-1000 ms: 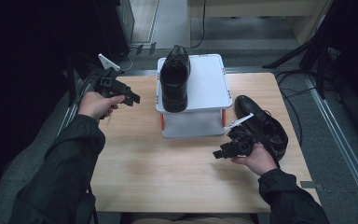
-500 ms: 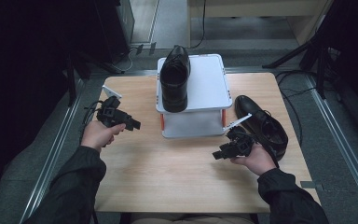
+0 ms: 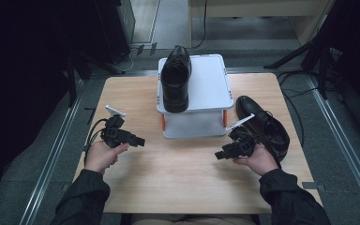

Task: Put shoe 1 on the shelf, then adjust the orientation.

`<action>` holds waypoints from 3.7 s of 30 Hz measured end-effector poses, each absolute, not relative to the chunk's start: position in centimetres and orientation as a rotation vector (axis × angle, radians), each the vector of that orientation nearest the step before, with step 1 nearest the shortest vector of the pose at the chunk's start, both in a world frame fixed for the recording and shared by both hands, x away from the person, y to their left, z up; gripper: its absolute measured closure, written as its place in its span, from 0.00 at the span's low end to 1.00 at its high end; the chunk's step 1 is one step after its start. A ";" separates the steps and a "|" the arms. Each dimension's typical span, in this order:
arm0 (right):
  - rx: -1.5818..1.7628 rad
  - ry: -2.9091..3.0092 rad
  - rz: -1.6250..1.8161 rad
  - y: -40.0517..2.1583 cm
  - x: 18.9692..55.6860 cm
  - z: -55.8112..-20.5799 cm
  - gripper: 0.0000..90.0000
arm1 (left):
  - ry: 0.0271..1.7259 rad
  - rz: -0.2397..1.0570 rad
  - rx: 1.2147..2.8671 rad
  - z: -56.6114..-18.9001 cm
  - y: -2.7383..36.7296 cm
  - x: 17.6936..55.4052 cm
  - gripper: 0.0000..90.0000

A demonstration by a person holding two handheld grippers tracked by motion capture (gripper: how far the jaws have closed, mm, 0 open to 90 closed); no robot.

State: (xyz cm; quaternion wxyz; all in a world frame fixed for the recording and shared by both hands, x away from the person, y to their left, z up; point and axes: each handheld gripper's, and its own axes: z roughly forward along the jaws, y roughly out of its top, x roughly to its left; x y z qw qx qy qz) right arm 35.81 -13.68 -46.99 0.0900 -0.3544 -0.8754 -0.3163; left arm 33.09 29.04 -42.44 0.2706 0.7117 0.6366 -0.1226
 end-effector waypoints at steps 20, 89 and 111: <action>-1.090 -2.553 -0.992 -15.3 35.7 -46.3 0.53 | 1.658 -0.296 1.989 -43.8 29.6 32.7 0.53; -1.655 -2.229 -0.733 -22.8 43.1 -41.6 0.94 | 1.600 -0.306 2.089 -44.5 28.0 33.0 0.54; -1.663 -2.199 -0.799 -25.9 42.7 -39.0 0.82 | 1.593 -0.318 2.098 -44.7 27.9 33.0 0.53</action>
